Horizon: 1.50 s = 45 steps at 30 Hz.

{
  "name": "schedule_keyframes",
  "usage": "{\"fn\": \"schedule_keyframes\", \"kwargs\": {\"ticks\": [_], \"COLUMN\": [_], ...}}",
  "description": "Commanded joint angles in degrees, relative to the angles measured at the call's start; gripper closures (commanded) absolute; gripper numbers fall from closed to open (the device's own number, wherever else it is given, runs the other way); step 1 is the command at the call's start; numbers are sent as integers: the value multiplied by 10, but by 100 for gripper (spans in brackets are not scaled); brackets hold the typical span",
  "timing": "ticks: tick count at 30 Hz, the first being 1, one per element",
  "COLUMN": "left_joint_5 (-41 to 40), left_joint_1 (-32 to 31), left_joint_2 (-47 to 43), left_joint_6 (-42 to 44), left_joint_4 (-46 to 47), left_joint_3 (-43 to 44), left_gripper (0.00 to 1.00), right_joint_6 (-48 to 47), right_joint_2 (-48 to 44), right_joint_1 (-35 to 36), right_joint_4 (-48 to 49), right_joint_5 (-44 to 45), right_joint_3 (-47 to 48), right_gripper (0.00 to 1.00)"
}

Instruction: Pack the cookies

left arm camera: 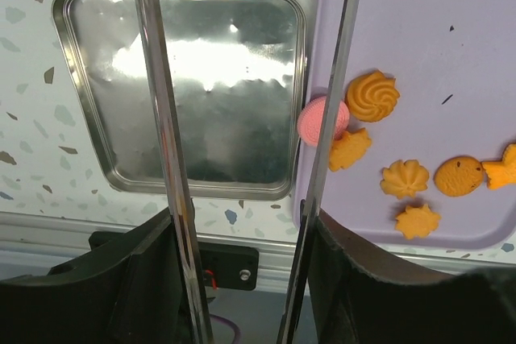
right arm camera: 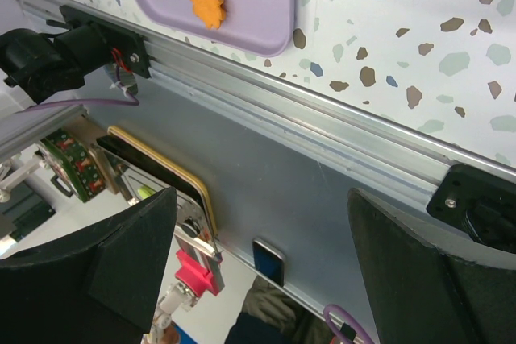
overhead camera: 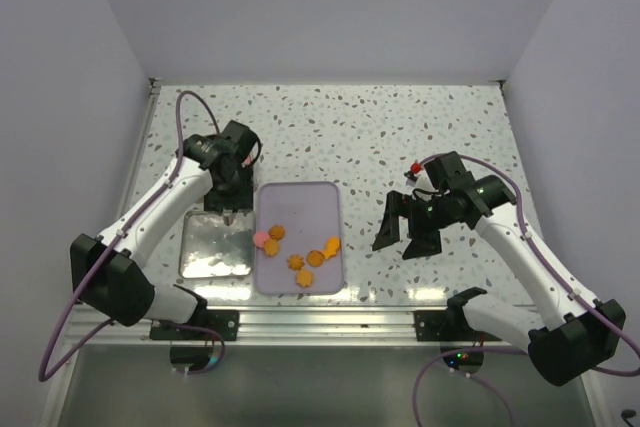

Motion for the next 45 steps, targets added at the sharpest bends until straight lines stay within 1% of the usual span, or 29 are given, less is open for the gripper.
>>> {"fn": "schedule_keyframes", "kwargs": {"ticks": [1, 6, 9, 17, 22, 23, 26, 27, 29, 31, 32, 33, 35, 36, 37, 38, 39, 41, 42, 45], "left_joint_5": [-17, -20, -16, 40, 63, 64, 72, 77, 80, 77, 72, 64, 51, 38, 33, 32, 25, 14, 23, 41], "left_joint_1": [2, 1, 1, -8, -45, -66, -102, -119, -133, -134, -134, -134, -133, -132, -131, -125, -122, -104, -95, -60], "left_joint_2": [-3, -22, -47, -144, -182, -185, -183, -169, -130, -89, -35, -6, 60, 128, 164, 233, 265, 319, 360, 416], "left_joint_6": [5, 0, -1, -18, -38, -46, -77, -87, -94, -95, -93, -83, -70, -56, -50, -43, -31, -25, -22, -22], "left_joint_4": [2, -26, -35, -25, -21, -15, 21, 33, 81, 126, 137, 147, 159, 156, 150, 146, 136, 138, 152, 188], "left_joint_3": [33, 64, 56, -27, -42, -43, -54, -55, -50, -23, -7, 36, 94, 158, 194, 229, 292, 341, 369, 395], "left_gripper": [39, 40, 40, 45, 48, 48, 49, 49, 50, 50, 50, 50, 50, 50, 50, 49, 49, 50, 50, 50], "right_joint_6": [-13, -19, -18, -9, -7, -6, -4, -4, -2, 0, 0, 1, 4, 3, 4, 4, 4, 0, -3, -10], "right_joint_2": [-1, 3, 0, 2, 4, 3, 3, 2, 0, -6, -8, -12, -22, -25, -33, -37, -40, -41, -39, -30], "right_joint_1": [2, 2, 1, 2, 2, 3, 2, 2, 2, 2, 1, 2, 3, 2, 2, 1, 1, -1, -2, -2], "right_joint_4": [1, -8, -7, 7, 14, 16, 18, 18, 19, 15, 14, 12, 1, -3, -8, -14, -16, -31, -36, -50], "right_joint_5": [-5, 1, 1, -1, -6, -7, -8, -8, -8, -6, -4, -2, 6, 11, 18, 21, 25, 44, 49, 62], "right_joint_3": [10, 19, 14, 12, 3, 2, 1, 0, -2, -3, -3, -3, 1, 3, 6, 8, 10, 25, 32, 54], "right_gripper": [10, 10, 10, 10, 10, 10, 10, 10, 10, 10, 10, 10, 10, 10, 10, 10, 10, 10, 10, 10]}}
